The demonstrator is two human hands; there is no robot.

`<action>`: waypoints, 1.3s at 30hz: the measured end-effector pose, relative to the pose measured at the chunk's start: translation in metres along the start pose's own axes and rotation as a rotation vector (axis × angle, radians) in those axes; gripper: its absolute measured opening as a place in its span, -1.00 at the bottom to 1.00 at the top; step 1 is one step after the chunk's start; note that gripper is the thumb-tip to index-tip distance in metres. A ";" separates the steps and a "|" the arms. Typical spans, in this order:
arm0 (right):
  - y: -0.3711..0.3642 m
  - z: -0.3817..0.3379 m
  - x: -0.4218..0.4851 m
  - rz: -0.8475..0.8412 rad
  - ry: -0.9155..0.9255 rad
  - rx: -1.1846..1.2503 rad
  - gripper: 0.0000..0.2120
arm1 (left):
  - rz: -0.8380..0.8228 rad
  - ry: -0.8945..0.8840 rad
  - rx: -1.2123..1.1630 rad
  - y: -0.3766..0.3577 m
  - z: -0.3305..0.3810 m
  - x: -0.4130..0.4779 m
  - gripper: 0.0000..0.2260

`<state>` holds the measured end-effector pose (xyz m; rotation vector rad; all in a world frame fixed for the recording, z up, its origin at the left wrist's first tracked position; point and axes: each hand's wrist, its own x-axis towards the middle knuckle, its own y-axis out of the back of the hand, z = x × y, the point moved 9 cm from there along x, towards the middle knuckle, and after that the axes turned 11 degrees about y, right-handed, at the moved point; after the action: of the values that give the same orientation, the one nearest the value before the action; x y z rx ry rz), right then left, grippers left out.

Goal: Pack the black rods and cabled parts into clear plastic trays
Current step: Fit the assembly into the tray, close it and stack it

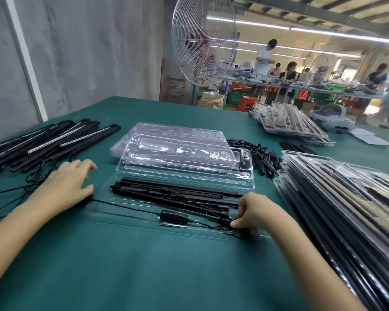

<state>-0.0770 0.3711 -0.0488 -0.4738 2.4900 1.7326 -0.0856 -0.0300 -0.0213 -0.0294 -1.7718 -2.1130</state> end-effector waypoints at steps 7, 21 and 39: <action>0.000 -0.002 0.000 -0.019 -0.004 0.017 -0.68 | -0.175 -0.710 -0.402 0.003 0.218 -0.101 -0.74; 0.007 0.005 -0.005 0.126 -0.037 0.039 -0.77 | -0.476 -0.624 -0.373 -0.060 0.262 -0.096 -0.84; 0.056 0.038 0.037 0.192 -0.151 0.410 -0.66 | -0.021 -0.985 0.067 -0.036 0.283 -0.156 -0.44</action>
<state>-0.1326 0.4161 -0.0209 -0.0697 2.7458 1.1962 -0.0154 0.2875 -0.0371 -1.2153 -2.3109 -2.2046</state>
